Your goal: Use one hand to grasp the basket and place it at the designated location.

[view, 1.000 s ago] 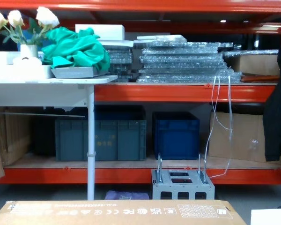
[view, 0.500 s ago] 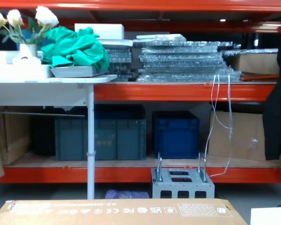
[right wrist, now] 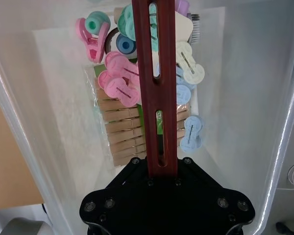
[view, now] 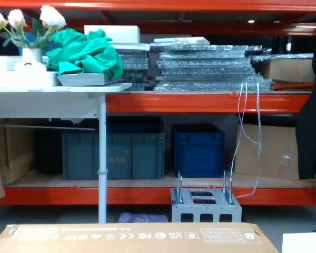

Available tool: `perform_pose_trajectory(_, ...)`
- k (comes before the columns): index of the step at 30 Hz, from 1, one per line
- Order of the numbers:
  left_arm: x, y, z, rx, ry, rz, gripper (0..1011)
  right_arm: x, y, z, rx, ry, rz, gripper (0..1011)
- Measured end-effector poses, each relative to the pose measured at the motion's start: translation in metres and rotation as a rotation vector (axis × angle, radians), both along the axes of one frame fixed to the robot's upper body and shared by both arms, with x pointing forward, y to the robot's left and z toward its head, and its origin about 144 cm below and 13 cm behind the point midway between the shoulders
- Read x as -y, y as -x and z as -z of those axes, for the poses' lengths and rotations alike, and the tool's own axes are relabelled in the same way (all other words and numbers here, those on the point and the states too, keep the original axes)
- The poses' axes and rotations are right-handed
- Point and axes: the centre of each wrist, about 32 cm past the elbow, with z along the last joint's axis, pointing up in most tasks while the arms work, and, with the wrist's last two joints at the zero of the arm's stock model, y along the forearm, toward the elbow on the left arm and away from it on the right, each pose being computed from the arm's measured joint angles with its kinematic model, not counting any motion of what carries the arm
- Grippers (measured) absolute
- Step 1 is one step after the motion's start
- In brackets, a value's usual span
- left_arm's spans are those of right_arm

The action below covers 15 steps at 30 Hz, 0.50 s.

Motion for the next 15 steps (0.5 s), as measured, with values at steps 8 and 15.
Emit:
perform_pose_trajectory(8, 0.000, 0.000, 0.000, 0.000, 0.000, 0.000, 0, -0.006, 0.002, -0.030, 0.035, 0.009, -0.031, 0)
perform_pose_trajectory(15, 0.000, 0.000, 0.000, 0.000, 0.000, 0.000, 0, -0.015, 0.000, -0.059, 0.062, 0.028, -0.044, 0)
